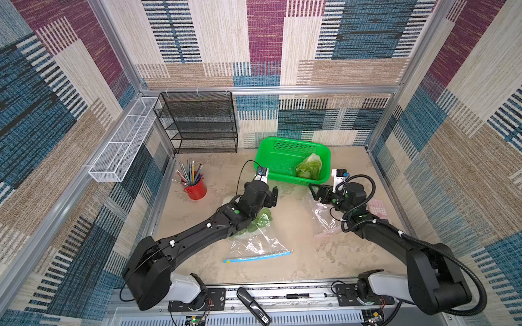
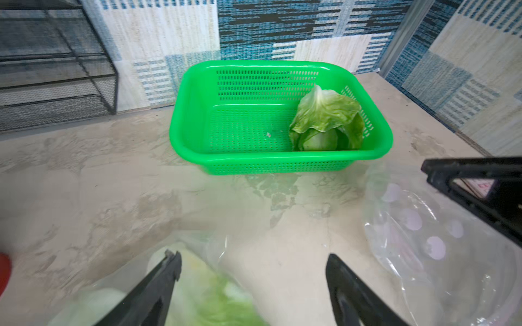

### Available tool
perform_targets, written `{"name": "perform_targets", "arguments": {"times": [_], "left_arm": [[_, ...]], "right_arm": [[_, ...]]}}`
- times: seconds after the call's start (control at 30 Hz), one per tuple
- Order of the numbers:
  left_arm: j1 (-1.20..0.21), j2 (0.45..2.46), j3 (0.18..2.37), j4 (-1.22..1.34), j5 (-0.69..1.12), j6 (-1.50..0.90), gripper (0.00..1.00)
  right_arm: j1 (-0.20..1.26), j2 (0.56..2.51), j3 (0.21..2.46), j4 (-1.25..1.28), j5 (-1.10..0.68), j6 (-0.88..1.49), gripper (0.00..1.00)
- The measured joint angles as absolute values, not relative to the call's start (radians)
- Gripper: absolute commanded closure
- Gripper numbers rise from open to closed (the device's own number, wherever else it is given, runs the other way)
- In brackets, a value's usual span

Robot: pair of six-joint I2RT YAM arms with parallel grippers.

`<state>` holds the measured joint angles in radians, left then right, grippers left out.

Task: Open the zip-top bag and take out the chinese cabbages
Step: Adjust the zipper food storage bag at the center of the board, then move the zipper food storage bag to the center of the board.

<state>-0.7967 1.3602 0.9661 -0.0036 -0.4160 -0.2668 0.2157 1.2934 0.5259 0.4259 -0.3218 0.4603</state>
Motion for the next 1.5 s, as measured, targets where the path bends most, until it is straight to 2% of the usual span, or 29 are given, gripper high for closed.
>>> {"name": "perform_targets", "arguments": {"times": [0.2, 0.43, 0.6, 0.7, 0.73, 0.77, 1.07, 1.2, 1.37, 1.5], "left_arm": [[-0.756, 1.232, 0.892, -0.084, -0.447, -0.298, 0.15], [-0.641, 1.102, 0.801, -0.244, -0.442, -0.418, 0.13], [-0.543, 1.039, 0.743, -0.341, -0.405, -0.501, 0.12], [-0.494, 1.015, 0.717, -0.366, -0.359, -0.533, 0.12], [-0.473, 1.007, 0.707, -0.370, -0.336, -0.546, 0.11], [-0.454, 1.000, 0.696, -0.371, -0.312, -0.554, 0.11], [-0.296, 1.013, 0.576, -0.306, -0.069, -0.640, 0.10], [-0.270, 1.063, 0.545, -0.211, 0.039, -0.678, 0.10], [-0.264, 1.119, 0.521, -0.093, 0.138, -0.718, 0.11], [-0.265, 1.123, 0.486, -0.027, 0.186, -0.765, 0.12]], "right_arm": [[0.223, 1.389, 0.504, 0.479, -0.310, 0.485, 0.17], [0.244, 1.477, 0.488, 0.464, -0.253, 0.493, 0.18], [0.249, 1.497, 0.487, 0.427, -0.170, 0.493, 0.13], [0.248, 1.504, 0.489, 0.409, -0.145, 0.492, 0.06], [0.249, 1.502, 0.490, 0.409, -0.145, 0.489, 0.00], [0.250, 1.494, 0.489, 0.408, -0.146, 0.480, 0.01], [0.332, 1.238, 0.457, 0.430, -0.121, 0.369, 0.01], [0.422, 1.132, 0.460, 0.422, -0.093, 0.278, 0.01], [0.498, 1.165, 0.488, 0.405, -0.128, 0.245, 0.01], [0.514, 1.273, 0.494, 0.430, -0.250, 0.326, 0.01]]}}
